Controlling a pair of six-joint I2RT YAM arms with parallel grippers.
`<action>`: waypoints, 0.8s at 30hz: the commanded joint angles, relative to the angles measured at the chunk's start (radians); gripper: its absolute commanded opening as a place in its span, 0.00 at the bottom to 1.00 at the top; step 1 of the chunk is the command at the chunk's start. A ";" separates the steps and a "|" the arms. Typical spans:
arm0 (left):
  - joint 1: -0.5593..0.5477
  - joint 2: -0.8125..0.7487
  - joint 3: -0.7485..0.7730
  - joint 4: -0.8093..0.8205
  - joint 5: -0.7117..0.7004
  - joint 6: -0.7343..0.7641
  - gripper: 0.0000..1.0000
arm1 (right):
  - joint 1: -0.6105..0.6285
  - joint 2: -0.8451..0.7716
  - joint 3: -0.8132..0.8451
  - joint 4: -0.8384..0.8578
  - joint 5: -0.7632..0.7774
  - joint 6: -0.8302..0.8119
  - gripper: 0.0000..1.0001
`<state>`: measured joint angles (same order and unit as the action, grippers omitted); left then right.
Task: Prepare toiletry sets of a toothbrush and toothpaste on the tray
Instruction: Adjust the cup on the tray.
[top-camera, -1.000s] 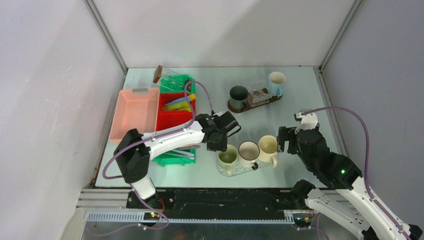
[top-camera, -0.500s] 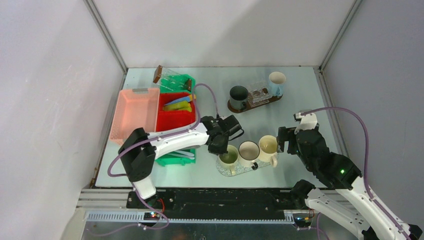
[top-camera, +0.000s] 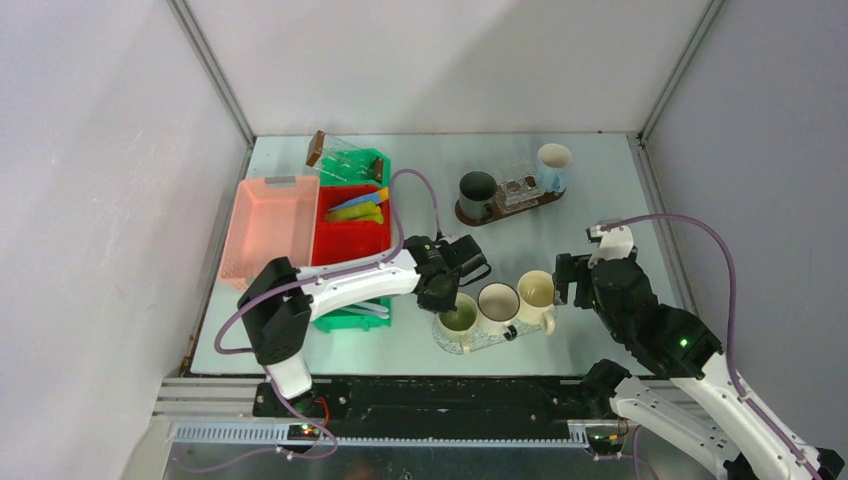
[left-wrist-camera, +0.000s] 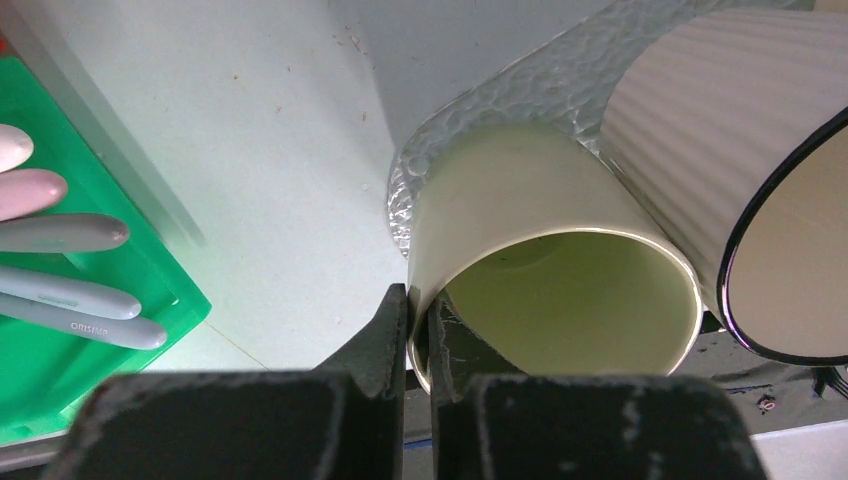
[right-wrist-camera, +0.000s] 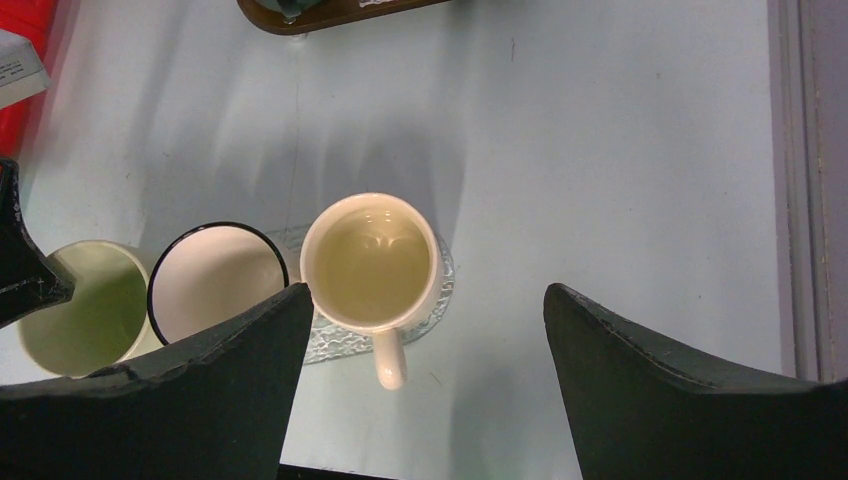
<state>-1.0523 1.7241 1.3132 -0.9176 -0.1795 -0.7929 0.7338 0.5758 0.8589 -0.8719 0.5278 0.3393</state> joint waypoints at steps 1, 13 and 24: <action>-0.026 -0.015 0.018 -0.031 0.065 -0.006 0.01 | 0.005 0.002 -0.003 0.039 0.011 -0.010 0.89; -0.032 -0.061 0.025 -0.050 0.094 -0.050 0.00 | 0.005 0.007 -0.003 0.045 0.008 -0.010 0.89; -0.014 -0.073 -0.019 -0.020 0.118 -0.091 0.00 | 0.005 0.004 -0.003 0.040 0.002 -0.008 0.89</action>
<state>-1.0763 1.7092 1.3033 -0.9581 -0.0906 -0.8383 0.7338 0.5793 0.8551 -0.8711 0.5274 0.3393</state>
